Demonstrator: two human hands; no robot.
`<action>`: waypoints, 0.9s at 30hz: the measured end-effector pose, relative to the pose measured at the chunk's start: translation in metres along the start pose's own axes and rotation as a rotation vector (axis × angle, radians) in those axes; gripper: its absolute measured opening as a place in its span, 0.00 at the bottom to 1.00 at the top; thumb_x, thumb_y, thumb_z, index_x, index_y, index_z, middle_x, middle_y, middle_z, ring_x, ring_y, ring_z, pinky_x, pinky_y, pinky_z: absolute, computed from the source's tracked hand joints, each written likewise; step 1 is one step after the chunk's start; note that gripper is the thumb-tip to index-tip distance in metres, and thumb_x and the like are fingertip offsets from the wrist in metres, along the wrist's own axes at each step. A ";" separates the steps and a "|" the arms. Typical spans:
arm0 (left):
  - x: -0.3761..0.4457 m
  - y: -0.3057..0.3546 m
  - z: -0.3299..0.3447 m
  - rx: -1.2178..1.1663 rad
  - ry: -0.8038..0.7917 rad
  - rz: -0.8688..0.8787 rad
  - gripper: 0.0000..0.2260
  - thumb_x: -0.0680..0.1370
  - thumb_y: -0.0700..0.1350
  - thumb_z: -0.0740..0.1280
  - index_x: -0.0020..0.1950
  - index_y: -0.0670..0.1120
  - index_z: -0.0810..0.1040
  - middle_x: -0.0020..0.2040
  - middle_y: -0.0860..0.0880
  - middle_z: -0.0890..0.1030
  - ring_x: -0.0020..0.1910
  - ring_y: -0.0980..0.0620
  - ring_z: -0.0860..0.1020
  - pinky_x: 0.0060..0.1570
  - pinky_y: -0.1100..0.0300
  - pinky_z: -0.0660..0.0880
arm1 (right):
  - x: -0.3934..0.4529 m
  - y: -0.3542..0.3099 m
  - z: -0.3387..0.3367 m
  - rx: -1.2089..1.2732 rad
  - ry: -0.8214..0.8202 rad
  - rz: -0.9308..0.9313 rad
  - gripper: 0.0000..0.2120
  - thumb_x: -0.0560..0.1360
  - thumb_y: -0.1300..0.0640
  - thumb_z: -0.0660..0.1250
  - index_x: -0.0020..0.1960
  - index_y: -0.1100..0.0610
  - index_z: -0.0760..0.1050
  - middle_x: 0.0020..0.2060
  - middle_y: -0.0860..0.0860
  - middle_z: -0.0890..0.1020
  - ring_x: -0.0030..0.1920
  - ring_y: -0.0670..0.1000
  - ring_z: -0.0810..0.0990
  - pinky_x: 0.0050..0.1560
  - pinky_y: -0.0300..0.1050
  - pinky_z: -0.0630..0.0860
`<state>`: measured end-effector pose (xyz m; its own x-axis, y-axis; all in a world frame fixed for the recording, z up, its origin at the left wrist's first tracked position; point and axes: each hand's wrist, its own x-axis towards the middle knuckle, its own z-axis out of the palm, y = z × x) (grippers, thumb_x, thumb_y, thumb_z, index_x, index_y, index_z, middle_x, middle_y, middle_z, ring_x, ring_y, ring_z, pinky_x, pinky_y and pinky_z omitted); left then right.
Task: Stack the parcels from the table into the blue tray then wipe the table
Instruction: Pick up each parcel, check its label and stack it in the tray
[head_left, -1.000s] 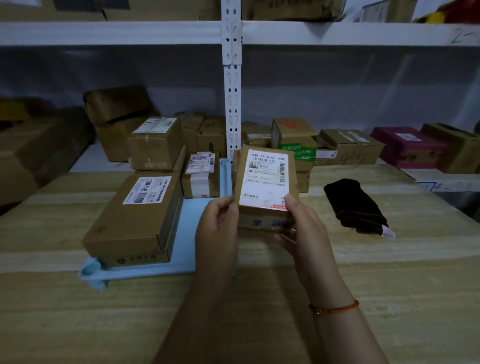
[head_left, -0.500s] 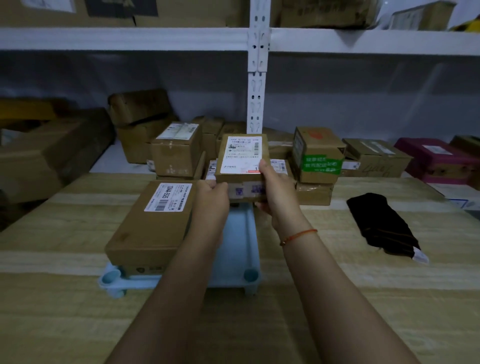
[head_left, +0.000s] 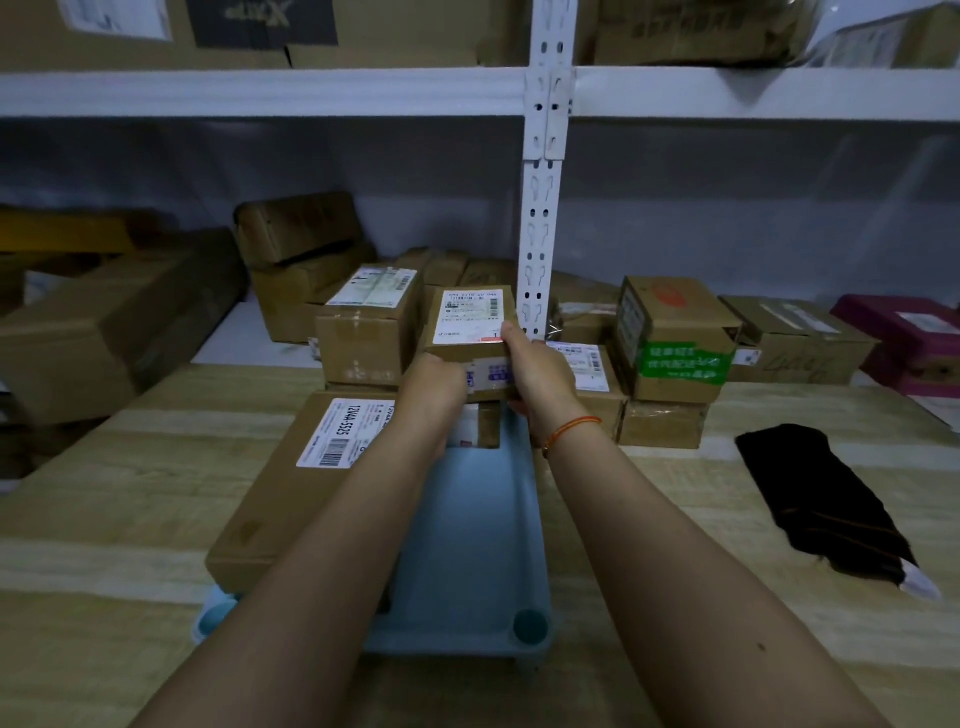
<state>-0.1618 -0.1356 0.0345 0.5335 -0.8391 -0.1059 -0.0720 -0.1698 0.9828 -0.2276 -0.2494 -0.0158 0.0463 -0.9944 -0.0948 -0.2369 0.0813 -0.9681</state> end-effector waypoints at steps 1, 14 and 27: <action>0.002 0.000 0.000 0.014 -0.002 -0.009 0.08 0.80 0.40 0.59 0.51 0.48 0.77 0.50 0.46 0.81 0.46 0.48 0.80 0.46 0.56 0.78 | -0.001 -0.003 0.000 -0.028 0.000 -0.010 0.55 0.53 0.22 0.50 0.70 0.54 0.72 0.67 0.53 0.76 0.61 0.59 0.78 0.62 0.59 0.76; 0.002 -0.013 0.017 0.158 0.028 0.055 0.15 0.77 0.41 0.57 0.60 0.45 0.77 0.57 0.45 0.80 0.54 0.45 0.78 0.54 0.51 0.76 | -0.041 -0.012 -0.016 0.053 -0.151 -0.023 0.22 0.82 0.38 0.47 0.41 0.50 0.69 0.61 0.57 0.79 0.63 0.57 0.75 0.69 0.58 0.68; -0.012 -0.015 0.054 0.225 -0.045 0.042 0.11 0.80 0.41 0.57 0.61 0.44 0.73 0.53 0.45 0.77 0.50 0.48 0.75 0.44 0.56 0.73 | -0.036 0.013 -0.065 0.135 0.197 0.007 0.24 0.72 0.39 0.53 0.33 0.54 0.77 0.39 0.56 0.83 0.44 0.59 0.81 0.52 0.55 0.78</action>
<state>-0.2128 -0.1512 0.0130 0.4887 -0.8690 -0.0771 -0.2821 -0.2410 0.9286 -0.2953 -0.2165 -0.0099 -0.1487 -0.9866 -0.0669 -0.1040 0.0828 -0.9911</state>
